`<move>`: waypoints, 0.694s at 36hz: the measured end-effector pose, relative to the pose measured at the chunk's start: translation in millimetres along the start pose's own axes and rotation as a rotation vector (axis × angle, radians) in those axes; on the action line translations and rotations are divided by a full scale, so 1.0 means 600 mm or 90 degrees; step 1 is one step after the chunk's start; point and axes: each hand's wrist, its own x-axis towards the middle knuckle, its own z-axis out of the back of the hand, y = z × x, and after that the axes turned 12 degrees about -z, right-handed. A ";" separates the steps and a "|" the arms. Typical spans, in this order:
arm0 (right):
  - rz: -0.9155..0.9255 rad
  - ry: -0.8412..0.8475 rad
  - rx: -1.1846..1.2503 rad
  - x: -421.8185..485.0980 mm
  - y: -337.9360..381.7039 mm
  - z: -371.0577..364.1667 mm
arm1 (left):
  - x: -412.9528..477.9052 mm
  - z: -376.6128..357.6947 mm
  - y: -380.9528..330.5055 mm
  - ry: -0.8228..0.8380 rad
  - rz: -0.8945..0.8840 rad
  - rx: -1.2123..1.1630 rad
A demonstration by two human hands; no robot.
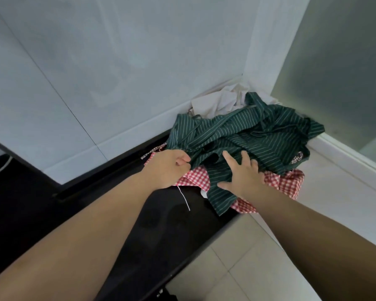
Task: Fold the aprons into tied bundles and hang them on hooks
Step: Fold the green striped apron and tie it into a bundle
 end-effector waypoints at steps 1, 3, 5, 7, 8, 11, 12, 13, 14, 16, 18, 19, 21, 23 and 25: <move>-0.009 -0.017 0.010 0.003 0.009 0.003 | 0.000 0.000 0.001 0.004 0.001 0.002; -0.034 -0.038 0.031 0.013 0.018 0.007 | 0.001 -0.003 0.003 0.006 0.005 -0.001; -0.015 -0.057 0.079 0.022 0.019 0.009 | 0.002 -0.008 0.008 0.003 0.010 -0.007; 0.038 -0.074 0.196 0.022 0.020 0.016 | 0.003 -0.014 0.013 0.000 0.002 -0.003; 0.050 -0.075 0.293 0.019 0.025 0.027 | 0.008 -0.018 0.018 -0.009 -0.008 -0.001; 0.033 -0.034 0.609 -0.015 0.046 0.085 | 0.012 -0.023 0.012 -0.049 -0.053 -0.017; 0.050 0.008 0.690 -0.028 0.052 0.106 | 0.016 -0.025 0.009 -0.069 -0.068 -0.026; 0.092 0.056 0.750 -0.041 0.056 0.130 | 0.018 -0.025 0.001 -0.093 -0.088 -0.051; 0.149 0.113 0.786 -0.056 0.060 0.147 | 0.020 -0.025 -0.006 -0.119 -0.105 -0.094; 0.251 0.189 0.771 -0.093 0.061 0.181 | 0.019 -0.019 -0.035 -0.163 -0.116 -0.173; 0.300 0.203 0.730 -0.116 0.063 0.204 | 0.011 -0.007 -0.059 -0.196 -0.101 -0.195; 0.309 0.196 0.712 -0.126 0.064 0.213 | 0.005 -0.001 -0.067 -0.223 -0.097 -0.197; 0.319 0.171 0.695 -0.135 0.062 0.219 | -0.009 0.014 -0.076 -0.285 -0.072 -0.254; 0.296 0.132 0.670 -0.135 0.058 0.214 | -0.021 0.029 -0.074 -0.323 -0.027 -0.320; 0.268 0.063 0.603 -0.135 0.057 0.197 | -0.040 0.042 -0.062 -0.395 0.010 -0.371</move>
